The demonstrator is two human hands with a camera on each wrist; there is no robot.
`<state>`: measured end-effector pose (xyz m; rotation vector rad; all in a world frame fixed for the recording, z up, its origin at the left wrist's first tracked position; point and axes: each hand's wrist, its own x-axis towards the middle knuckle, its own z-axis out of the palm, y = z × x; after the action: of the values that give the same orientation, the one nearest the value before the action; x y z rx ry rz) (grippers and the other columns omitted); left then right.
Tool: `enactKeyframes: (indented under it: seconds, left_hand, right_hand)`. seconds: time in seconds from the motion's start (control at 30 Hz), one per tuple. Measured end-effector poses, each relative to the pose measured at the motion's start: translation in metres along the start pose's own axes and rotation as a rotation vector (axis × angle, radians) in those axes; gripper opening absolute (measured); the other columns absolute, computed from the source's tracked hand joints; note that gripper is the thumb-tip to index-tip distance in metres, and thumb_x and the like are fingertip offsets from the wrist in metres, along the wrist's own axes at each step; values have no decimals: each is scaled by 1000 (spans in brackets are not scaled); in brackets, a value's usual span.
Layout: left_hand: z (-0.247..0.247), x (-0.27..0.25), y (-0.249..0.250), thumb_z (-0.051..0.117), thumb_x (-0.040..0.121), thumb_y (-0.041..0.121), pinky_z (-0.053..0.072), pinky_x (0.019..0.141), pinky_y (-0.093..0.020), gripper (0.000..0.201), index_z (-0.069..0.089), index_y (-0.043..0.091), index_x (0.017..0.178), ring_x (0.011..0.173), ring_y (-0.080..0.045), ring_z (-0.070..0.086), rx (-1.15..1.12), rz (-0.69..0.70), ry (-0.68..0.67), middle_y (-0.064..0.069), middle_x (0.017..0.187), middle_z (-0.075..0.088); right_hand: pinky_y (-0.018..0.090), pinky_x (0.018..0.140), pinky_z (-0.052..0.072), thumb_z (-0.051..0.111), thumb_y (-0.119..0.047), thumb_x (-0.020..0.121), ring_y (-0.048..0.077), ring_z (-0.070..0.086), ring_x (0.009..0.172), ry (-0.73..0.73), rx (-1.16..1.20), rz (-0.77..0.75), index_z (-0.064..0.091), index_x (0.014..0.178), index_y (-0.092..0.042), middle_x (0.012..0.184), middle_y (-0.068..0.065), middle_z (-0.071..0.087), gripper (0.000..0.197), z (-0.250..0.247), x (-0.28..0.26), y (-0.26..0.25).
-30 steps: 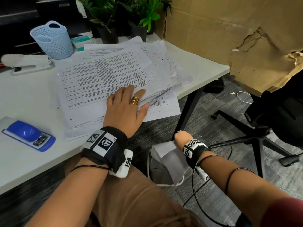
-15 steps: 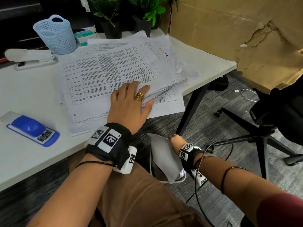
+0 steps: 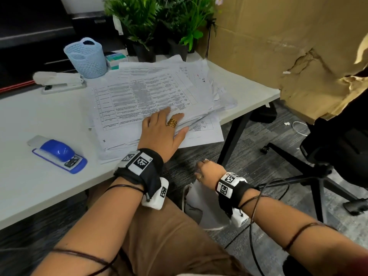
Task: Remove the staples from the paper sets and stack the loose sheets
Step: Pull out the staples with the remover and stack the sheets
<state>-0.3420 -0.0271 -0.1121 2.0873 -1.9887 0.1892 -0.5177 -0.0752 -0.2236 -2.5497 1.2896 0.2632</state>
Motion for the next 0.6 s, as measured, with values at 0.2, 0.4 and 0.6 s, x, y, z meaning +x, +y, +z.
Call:
enactKeyframes:
  seconds: [0.2,0.4,0.6]
  left_hand:
    - [-23,2,2,27,93,59,22,104,-37,55,34,32,141,132,-23,31,1,-55,-127,0,148,32]
    - [-48,-8,-13,48,84,64,16,111,-47,76,19,32,146,141,-31,16,161,-83,-296,-9,155,13]
    - [-56,-35,-26,31,95,56,34,103,-36,55,35,28,142,132,-26,36,0,-135,-234,-5,148,35]
  right_hand:
    - [34,84,45,42,-37,96,28,56,107,219,-6,-44,51,119,-12,116,11,58,35,-62,-41,-19]
    - [29,67,40,38,-37,91,26,60,85,574,186,-152,64,94,-13,87,8,66,35,-101,-63,-30]
    - [22,62,30,52,-24,91,17,47,63,812,451,-165,61,65,-5,64,5,56,33,-123,-46,-48]
